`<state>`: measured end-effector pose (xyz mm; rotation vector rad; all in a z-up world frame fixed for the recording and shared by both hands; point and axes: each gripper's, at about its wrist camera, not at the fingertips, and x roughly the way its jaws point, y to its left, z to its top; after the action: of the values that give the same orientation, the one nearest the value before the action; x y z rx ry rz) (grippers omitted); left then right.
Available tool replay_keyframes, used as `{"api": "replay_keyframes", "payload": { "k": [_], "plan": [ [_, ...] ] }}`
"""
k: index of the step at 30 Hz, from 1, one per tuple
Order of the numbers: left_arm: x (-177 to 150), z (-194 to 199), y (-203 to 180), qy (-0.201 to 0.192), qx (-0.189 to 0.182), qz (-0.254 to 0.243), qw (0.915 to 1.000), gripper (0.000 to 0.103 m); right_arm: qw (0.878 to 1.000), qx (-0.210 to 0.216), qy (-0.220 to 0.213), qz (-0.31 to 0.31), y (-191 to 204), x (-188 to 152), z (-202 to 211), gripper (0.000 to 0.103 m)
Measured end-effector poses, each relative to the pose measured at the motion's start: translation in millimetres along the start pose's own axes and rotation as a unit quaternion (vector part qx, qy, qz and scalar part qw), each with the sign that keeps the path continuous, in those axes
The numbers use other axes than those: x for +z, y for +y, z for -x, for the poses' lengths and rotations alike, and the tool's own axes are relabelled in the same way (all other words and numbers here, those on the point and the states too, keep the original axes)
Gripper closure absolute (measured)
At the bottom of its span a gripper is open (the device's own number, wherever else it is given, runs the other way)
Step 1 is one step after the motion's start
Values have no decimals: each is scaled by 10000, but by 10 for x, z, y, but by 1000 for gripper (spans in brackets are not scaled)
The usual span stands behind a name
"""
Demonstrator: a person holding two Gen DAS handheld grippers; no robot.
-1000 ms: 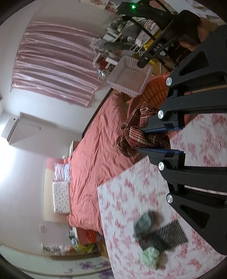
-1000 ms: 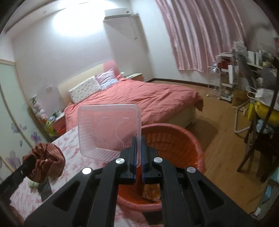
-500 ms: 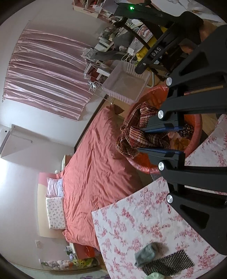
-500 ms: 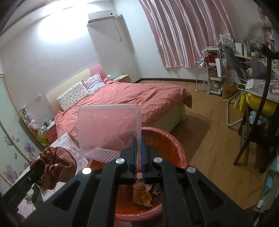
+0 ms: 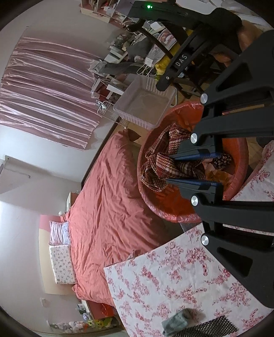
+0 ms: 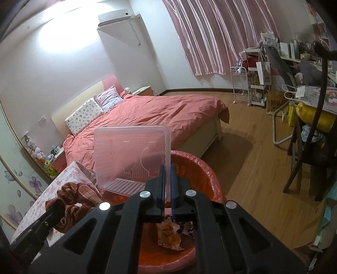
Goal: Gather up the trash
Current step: 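Carry the plaid cloth and plastic box over the orange basket and release, then move both tools back over the cloths on the bed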
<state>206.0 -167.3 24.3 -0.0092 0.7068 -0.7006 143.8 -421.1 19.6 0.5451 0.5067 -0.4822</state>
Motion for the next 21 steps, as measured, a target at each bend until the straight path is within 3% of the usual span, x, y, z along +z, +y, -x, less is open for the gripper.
{"api": "replay_keyframes", "payload": {
  "k": [8, 10, 14, 21],
  "plan": [
    [-20, -216, -26, 268, 34, -35, 9996, 87, 9997, 67, 164, -155, -79, 20, -162, 97],
    [-56, -265, -36, 354, 73, -30, 9993, 83, 9994, 122, 272, -157, -68, 21, -226, 92],
    [-119, -335, -12, 528, 141, -16, 9985, 67, 9985, 207, 476, -176, -83, -37, -348, 83],
    [-180, -239, 208, 587, 569, 92, 9966, 36, 9993, 34, 371, 63, -29, -84, -287, 52]
  ]
}}
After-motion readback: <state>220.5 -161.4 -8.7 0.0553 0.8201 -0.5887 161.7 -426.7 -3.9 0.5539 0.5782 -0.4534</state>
